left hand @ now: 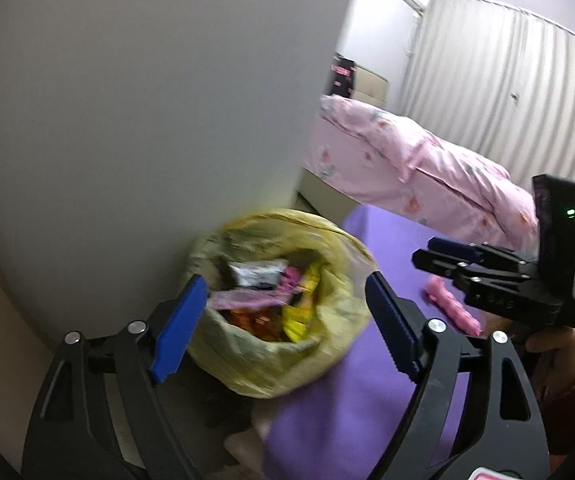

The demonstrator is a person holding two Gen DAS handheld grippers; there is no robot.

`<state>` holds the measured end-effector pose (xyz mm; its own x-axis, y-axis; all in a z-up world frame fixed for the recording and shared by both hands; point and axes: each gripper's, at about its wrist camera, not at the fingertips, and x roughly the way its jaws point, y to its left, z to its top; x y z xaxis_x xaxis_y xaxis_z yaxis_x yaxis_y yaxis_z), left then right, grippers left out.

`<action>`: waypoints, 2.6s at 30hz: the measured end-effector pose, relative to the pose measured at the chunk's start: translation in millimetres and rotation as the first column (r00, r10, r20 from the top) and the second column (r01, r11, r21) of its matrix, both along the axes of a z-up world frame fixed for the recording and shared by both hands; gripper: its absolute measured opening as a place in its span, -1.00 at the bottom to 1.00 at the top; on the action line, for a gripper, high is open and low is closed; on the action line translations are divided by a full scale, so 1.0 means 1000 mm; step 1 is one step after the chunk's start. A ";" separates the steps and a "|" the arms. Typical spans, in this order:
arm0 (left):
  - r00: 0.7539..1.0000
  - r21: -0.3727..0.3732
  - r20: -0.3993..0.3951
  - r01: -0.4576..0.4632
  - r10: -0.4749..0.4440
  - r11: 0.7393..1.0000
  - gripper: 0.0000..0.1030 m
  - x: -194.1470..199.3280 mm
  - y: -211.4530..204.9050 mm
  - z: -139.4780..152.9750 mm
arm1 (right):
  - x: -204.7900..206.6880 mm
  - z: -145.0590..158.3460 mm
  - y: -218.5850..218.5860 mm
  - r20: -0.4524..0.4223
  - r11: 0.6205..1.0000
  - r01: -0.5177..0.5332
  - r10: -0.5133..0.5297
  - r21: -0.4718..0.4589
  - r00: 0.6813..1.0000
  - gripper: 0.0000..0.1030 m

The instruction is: Collect trash

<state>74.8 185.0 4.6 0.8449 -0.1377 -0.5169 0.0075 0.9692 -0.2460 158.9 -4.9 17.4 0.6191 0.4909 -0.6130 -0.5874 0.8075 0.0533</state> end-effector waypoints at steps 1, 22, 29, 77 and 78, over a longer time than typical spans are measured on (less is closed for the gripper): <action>1.000 0.009 0.002 0.015 -0.015 1.000 0.65 -0.003 -0.011 0.001 | -0.009 0.003 -0.010 0.009 1.000 0.020 -0.020 0.002 1.000 -0.19; 0.996 0.253 0.020 0.074 -0.082 0.965 0.70 -0.054 -0.140 0.003 | -0.164 -0.024 -0.132 0.033 0.897 0.429 -0.435 0.109 0.900 -0.03; 0.994 0.267 0.045 0.087 -0.103 0.960 0.70 -0.061 -0.147 0.007 | -0.168 -0.024 -0.136 0.037 0.888 0.440 -0.448 0.133 0.893 -0.03; 0.994 0.264 0.047 0.083 -0.099 0.961 0.70 -0.064 -0.147 0.007 | -0.174 -0.022 -0.137 0.041 0.882 0.447 -0.457 0.146 0.889 -0.03; 0.994 0.264 0.047 0.083 -0.099 0.961 0.70 -0.064 -0.147 0.007 | -0.174 -0.022 -0.137 0.041 0.882 0.447 -0.457 0.147 0.889 -0.03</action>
